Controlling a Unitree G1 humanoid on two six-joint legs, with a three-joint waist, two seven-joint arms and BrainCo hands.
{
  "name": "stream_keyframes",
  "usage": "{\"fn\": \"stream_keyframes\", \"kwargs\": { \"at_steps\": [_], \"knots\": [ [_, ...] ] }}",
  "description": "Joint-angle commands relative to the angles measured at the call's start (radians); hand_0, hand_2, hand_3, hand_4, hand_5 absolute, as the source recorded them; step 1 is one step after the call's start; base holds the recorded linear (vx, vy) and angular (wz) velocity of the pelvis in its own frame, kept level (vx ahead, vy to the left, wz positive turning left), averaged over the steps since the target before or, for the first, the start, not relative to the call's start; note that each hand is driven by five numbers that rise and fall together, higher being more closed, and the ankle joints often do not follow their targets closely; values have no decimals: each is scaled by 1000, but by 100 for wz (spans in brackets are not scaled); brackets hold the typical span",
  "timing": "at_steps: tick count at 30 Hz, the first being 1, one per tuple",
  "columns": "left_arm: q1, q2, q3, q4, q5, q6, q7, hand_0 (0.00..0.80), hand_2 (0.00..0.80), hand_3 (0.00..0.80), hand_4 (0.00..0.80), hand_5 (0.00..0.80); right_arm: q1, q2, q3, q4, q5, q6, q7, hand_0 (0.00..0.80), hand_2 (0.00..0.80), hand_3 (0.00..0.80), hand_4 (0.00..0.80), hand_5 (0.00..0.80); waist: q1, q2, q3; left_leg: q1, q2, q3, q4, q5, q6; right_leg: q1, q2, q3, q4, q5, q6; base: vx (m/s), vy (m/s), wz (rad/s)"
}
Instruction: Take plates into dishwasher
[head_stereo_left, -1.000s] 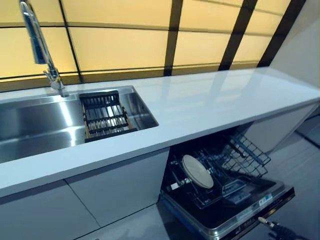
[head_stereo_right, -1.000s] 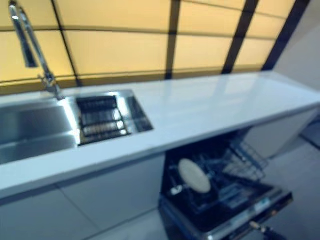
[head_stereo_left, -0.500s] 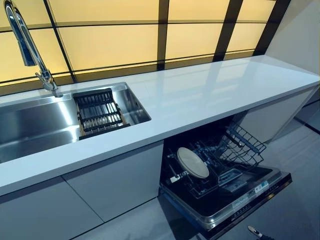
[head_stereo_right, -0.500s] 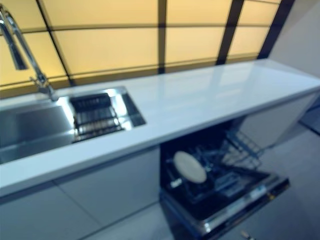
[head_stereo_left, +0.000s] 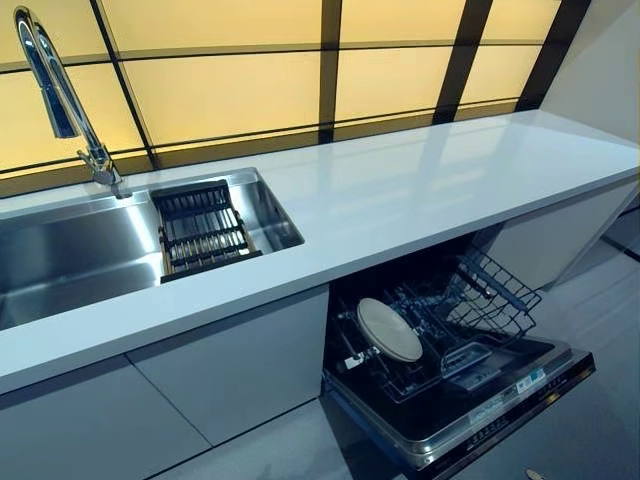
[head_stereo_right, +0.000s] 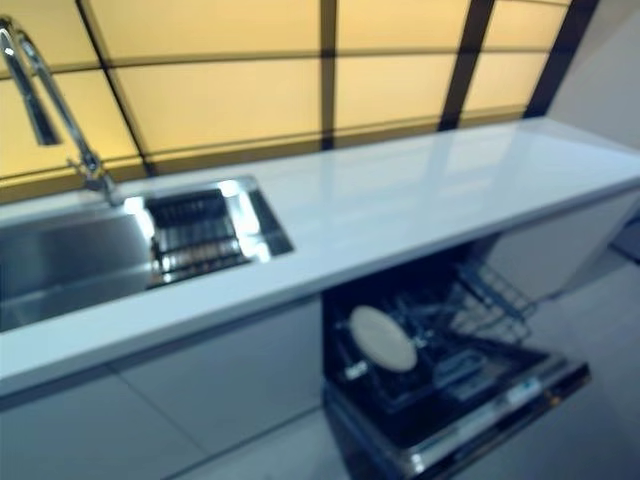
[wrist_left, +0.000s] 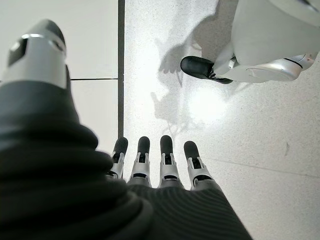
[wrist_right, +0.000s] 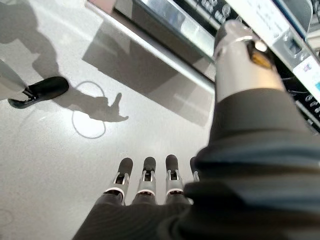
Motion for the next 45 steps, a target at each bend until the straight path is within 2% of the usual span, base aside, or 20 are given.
{"fn": "stream_keyframes", "kwargs": {
  "at_steps": [1,3,6,9,12,18,22,24,32,37,41,45],
  "knots": [
    [-56,52,7,21,32,-12,-11,0,0,0,0,0,-15,-30,-7,-5,65,-50,14,0,0,0,0,0,-3,-31,8,10,-17,-85,8,-36,53,-82,-54,110,115,16,34,-51,-92,8],
    [-59,54,1,29,0,-15,-15,0,0,0,0,0,-14,-17,3,2,80,-80,43,0,0,0,0,0,-6,-26,13,4,-16,-93,6,-32,50,-89,-56,110,108,22,33,-65,-78,15],
    [-58,45,22,15,-71,-14,-33,0,0,0,0,0,-42,1,28,19,73,-119,59,0,0,0,0,0,8,-11,38,-14,-7,-79,-1,-15,33,-99,-72,75,87,45,42,-158,-96,8],
    [-63,31,41,-23,-109,-15,-35,0,0,0,0,0,-119,28,68,49,102,-154,39,0,0,0,0,0,49,5,85,-57,17,-38,-3,10,15,-120,-101,-12,84,62,57,-290,-88,-8],
    [-74,29,41,-41,-133,-14,-29,0,0,0,0,0,-159,59,91,55,160,-193,51,0,0,0,0,0,66,14,124,-105,32,-34,-3,31,4,-149,-104,-35,78,66,53,-205,-99,-36],
    [-98,45,28,-67,-159,-8,-52,0,0,0,0,0,-192,89,92,46,294,-281,105,0,0,0,0,0,74,44,180,-172,33,-54,-3,63,-3,-204,-112,-46,114,48,41,-114,-90,3],
    [-118,46,15,-65,-192,-27,-83,0,0,0,0,0,-268,70,52,84,433,-311,139,0,0,0,0,0,80,90,226,-221,12,-69,-3,76,-4,-254,-123,-44,149,31,34,-154,36,11],
    [-121,31,6,-70,-213,-41,-101,0,0,0,0,0,-312,50,31,88,511,-323,160,0,0,0,0,0,81,124,249,-239,-4,-69,-3,76,-1,-282,-134,-43,176,17,31,-127,128,3],
    [-129,-17,-49,-77,-248,-54,-133,0,0,0,0,0,-471,27,48,2,654,-363,230,0,0,0,0,0,79,206,273,-266,-46,-68,-3,81,8,-348,-167,-38,233,-5,25,-54,123,-8],
    [-121,-37,-77,-72,-251,-64,-150,0,0,0,0,0,-551,31,94,-68,631,-403,339,0,0,0,0,0,83,225,262,-269,-58,-63,-3,83,10,-361,-178,-39,238,-3,27,-26,85,-9],
    [-115,-37,-92,-83,-240,-56,-152,0,0,0,0,0,-591,49,149,-173,626,-436,424,0,0,0,0,0,89,224,249,-263,-63,-64,-3,85,9,-354,-183,-47,230,6,31,-9,23,-14],
    [-111,-32,-99,-87,-229,-48,-145,0,0,0,0,0,-616,72,204,-320,619,-437,438,0,0,0,0,0,91,213,230,-248,-64,-65,-3,81,9,-334,-185,-57,217,13,35,9,0,-8]
  ]
}}
